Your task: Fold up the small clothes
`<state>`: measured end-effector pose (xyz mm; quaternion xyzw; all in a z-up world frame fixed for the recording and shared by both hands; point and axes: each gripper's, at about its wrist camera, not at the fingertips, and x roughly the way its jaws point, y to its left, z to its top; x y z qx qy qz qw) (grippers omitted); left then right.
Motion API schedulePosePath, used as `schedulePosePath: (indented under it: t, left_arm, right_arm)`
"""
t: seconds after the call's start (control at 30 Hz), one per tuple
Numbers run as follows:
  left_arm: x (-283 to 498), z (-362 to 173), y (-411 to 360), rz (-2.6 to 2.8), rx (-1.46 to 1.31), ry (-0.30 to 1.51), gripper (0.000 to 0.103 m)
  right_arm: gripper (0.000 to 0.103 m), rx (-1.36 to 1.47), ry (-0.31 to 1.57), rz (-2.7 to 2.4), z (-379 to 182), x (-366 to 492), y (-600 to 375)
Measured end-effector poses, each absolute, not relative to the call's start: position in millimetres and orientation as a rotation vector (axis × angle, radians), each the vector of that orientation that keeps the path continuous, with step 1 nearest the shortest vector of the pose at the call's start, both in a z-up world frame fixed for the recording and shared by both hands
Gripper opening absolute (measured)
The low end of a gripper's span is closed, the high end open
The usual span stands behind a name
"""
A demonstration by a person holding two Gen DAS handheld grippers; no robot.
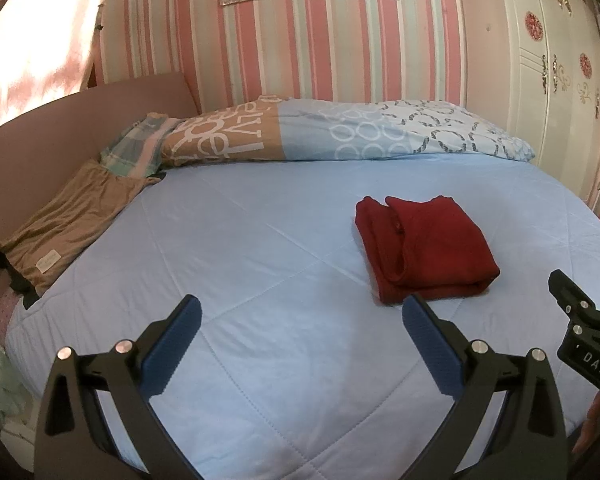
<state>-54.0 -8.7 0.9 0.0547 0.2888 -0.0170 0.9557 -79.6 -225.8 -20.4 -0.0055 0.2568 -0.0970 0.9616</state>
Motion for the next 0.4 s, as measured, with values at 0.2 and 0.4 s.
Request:
schedulePosePath:
  t: [0.2,0.4]
  left_arm:
    - [-56.2,2.2,-8.8,-0.064,0.110,0.583,0.101]
    - [-59.6,5.4,-9.4,-0.048,0.132,0.558,0.101]
  right_arm:
    - [0.100,-0.014,0.522,-0.195,-21.4,-77.7,-226.5]
    - [0.100,-0.015,0.519,-0.196,-21.2,-77.8,-225.9]
